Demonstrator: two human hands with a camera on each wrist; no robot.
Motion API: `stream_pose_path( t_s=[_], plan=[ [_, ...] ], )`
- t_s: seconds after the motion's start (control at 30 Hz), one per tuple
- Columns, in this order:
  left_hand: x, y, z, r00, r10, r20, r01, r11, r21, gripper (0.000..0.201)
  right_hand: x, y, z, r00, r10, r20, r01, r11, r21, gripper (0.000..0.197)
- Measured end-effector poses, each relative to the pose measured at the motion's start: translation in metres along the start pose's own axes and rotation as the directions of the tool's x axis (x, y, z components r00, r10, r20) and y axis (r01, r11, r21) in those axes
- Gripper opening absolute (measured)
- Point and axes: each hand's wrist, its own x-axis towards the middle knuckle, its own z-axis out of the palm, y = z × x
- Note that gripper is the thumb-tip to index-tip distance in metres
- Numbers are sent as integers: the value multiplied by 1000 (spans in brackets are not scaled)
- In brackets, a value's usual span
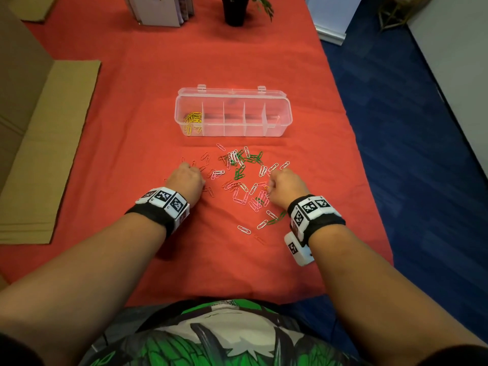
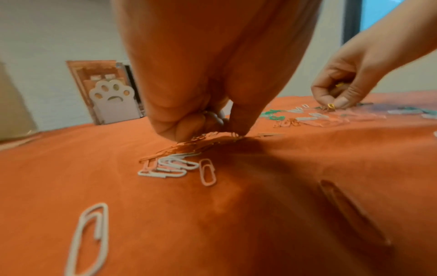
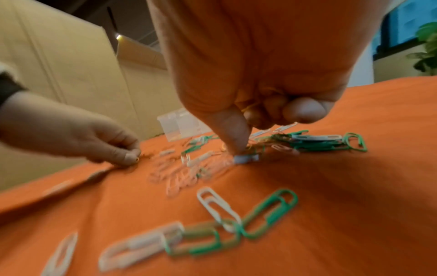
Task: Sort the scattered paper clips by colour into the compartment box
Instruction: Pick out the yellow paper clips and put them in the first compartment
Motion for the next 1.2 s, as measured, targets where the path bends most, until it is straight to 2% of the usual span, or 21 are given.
stream_pose_path(
  t_s=[0.07,0.1,0.17,0.27,0.33,0.47,0.53,0.57,0.6,0.63,0.7,0.73,0.77,0.8,0.87,0.9,0.93,1.03,1.1,1.2],
  plan=[
    [1,5,-5,998,-61,-34,54,980,-191,28,3,1,-7,999,34,-11,-32,984,175,4],
    [2,7,-7,996,-84,-23,74,957,-281,23,4,2,-11,997,72,-10,-65,953,297,12],
    [5,12,-10,993,-119,30,118,869,-480,12,4,4,-20,990,140,3,-119,830,545,25],
    [7,24,-14,987,-110,121,163,617,-770,25,2,8,-29,983,177,54,-159,662,732,30],
    [7,35,-17,974,-84,213,228,426,-875,27,2,11,-30,976,196,93,-191,572,798,31],
    [7,55,-22,913,-1,409,408,51,-911,29,2,25,-31,966,243,93,-203,481,853,31],
    [9,65,-23,868,29,496,497,-63,-866,30,1,31,-34,966,230,117,-210,434,876,31],
    [10,70,-22,851,37,524,525,-62,-849,30,0,33,-37,964,231,134,-220,398,891,33],
    [12,77,-19,847,27,531,531,-21,-847,30,0,35,-39,958,241,156,-235,348,908,33],
    [14,83,-15,857,5,516,514,63,-855,29,-1,36,-42,948,255,189,-259,280,924,30],
    [19,93,-5,910,-34,413,400,331,-855,23,-1,38,-47,918,278,283,-329,132,935,24],
    [21,98,0,940,-30,339,312,474,-823,18,-2,40,-49,907,282,311,-353,110,929,24],
    [22,102,5,962,-6,272,222,594,-773,12,0,42,-47,906,289,308,-361,149,921,23],
    [23,107,9,974,28,224,143,691,-709,12,1,44,-45,915,293,277,-353,251,901,22],
    [22,114,16,980,88,180,19,856,-516,25,4,47,-39,942,272,194,-317,546,775,24],
    [21,119,18,979,121,162,-45,911,-411,30,6,48,-36,952,254,172,-300,659,690,24],
    [21,122,21,976,163,147,-108,939,-325,34,8,48,-32,957,237,166,-288,728,622,26],
    [17,129,24,950,259,172,-218,950,-222,38,8,52,-23,959,229,165,-282,821,497,34],
    [16,129,23,948,265,175,-234,955,-183,36,5,58,-25,960,253,124,-282,861,424,37],
    [18,127,21,961,256,104,-248,965,-86,26,8,66,-34,965,262,30,-254,897,361,35]
  ],
)
